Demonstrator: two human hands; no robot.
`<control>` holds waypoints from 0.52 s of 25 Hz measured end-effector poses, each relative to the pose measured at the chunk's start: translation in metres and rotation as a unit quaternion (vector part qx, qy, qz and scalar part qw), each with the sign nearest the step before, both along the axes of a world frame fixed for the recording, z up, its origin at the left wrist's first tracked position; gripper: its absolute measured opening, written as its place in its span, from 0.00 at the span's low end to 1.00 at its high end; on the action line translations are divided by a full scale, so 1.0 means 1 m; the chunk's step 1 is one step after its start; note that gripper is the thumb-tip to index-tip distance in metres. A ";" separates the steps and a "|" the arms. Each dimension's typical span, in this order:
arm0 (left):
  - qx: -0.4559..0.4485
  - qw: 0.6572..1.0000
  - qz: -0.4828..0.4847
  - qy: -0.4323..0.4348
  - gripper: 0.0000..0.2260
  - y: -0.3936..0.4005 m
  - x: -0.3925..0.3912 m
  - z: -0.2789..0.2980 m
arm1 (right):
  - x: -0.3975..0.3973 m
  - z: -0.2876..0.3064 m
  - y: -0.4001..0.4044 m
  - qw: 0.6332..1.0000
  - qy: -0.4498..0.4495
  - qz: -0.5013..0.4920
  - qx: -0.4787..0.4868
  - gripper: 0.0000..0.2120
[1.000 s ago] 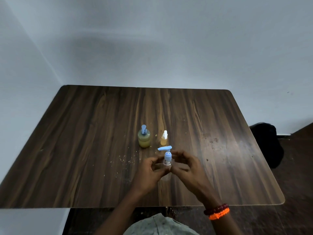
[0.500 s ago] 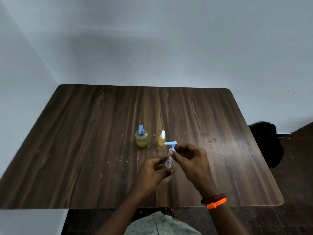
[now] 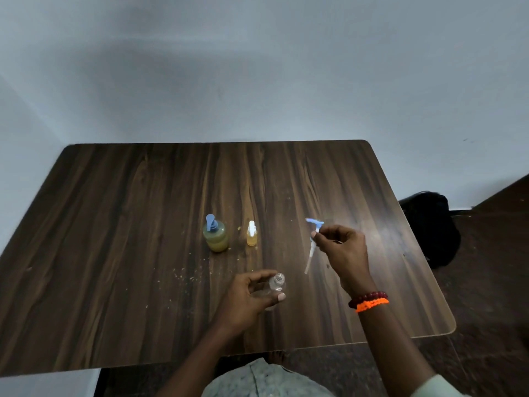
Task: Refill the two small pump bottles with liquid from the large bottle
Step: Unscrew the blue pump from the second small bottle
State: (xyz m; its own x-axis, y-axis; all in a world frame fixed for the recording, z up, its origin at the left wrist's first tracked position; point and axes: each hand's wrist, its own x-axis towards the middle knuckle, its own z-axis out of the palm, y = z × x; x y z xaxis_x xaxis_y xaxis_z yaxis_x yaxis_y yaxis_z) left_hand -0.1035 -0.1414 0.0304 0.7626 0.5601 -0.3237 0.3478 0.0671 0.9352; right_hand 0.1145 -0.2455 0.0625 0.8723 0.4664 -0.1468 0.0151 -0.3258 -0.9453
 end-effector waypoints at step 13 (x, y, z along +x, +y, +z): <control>-0.016 0.999 0.047 0.021 0.19 0.001 0.009 -0.002 | 0.039 -0.140 -0.023 0.961 0.030 0.045 -0.272 0.04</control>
